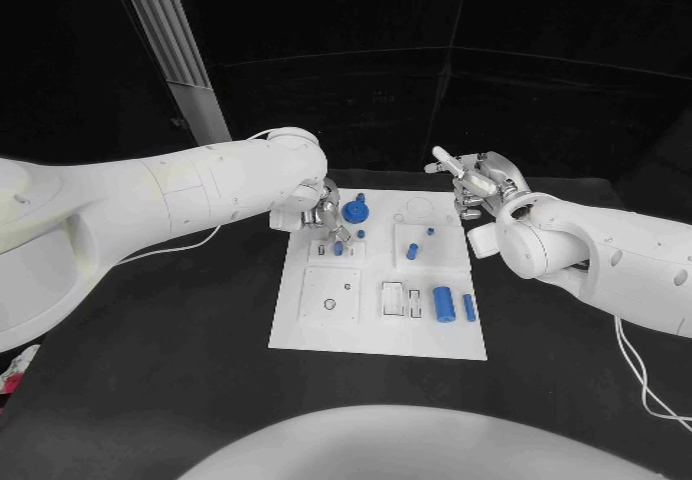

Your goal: Assemble the parts on the task board

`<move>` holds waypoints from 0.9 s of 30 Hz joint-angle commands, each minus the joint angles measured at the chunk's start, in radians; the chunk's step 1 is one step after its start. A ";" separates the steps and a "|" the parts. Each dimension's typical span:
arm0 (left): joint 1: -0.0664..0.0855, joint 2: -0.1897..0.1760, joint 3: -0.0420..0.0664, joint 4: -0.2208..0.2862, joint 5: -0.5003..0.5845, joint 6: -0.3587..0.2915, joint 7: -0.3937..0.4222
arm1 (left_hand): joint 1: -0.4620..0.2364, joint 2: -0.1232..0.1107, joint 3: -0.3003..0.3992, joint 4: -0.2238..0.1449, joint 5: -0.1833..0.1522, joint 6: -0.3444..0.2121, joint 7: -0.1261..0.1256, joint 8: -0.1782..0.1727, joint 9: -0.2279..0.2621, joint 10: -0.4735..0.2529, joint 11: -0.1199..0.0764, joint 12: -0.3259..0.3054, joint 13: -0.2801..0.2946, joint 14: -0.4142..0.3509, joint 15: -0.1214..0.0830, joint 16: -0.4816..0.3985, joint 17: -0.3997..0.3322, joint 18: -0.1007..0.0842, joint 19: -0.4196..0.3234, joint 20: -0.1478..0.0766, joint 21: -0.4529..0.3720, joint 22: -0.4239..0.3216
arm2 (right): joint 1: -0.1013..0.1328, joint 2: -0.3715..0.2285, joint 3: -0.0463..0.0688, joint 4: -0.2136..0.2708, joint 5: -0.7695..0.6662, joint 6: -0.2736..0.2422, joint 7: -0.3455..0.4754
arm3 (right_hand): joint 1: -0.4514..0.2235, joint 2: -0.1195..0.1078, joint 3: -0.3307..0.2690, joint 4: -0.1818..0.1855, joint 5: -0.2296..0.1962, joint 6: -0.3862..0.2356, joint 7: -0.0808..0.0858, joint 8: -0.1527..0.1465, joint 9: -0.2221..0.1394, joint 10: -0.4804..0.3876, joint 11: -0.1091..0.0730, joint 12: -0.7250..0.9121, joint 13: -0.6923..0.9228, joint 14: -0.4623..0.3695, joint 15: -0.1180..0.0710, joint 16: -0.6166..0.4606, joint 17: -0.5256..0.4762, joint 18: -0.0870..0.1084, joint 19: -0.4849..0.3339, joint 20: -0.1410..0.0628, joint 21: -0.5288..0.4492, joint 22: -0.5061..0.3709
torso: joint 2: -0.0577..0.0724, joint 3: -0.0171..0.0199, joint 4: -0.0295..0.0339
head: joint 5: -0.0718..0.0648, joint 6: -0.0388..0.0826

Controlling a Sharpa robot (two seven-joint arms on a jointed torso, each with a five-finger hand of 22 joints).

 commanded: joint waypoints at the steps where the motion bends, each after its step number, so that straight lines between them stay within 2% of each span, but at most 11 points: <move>1: 0.000 0.003 0.000 -0.004 -0.007 0.029 -0.013 | 0.012 0.003 0.008 -0.001 0.002 -0.002 -0.002 -0.004 -0.002 0.106 -0.006 0.001 0.263 0.106 -0.009 0.003 0.263 -0.007 0.106 -0.006 0.007 0.263 | 0.002 0.001 0.001 0.001 0.003 -0.001 0.005 | 0.004 0.003 -0.007 0.000 0.002 -0.002 -0.006 0.006 0.000 0.104 -0.004 0.000 0.263 0.104 -0.003 0.002 0.263 0.011 0.018 -0.002 -0.004 0.206 | 0.000 -0.0003 0.0000 | 0.000 0.000; 27: -0.007 0.026 0.000 -0.053 0.011 0.035 -0.008 | 0.043 0.038 0.025 0.000 0.004 0.003 -0.003 -0.028 -0.022 0.106 -0.007 0.001 0.263 0.106 -0.010 0.003 0.263 -0.006 0.105 -0.008 0.006 0.263 | 0.002 0.004 0.001 0.000 0.003 -0.001 0.004 | 0.005 0.004 -0.008 0.000 0.002 -0.002 -0.006 0.007 0.000 0.104 -0.004 0.000 0.263 0.104 -0.003 0.002 0.263 0.011 0.018 -0.002 -0.004 0.206 | 0.000 0.0003 0.0005 | 0.000 0.000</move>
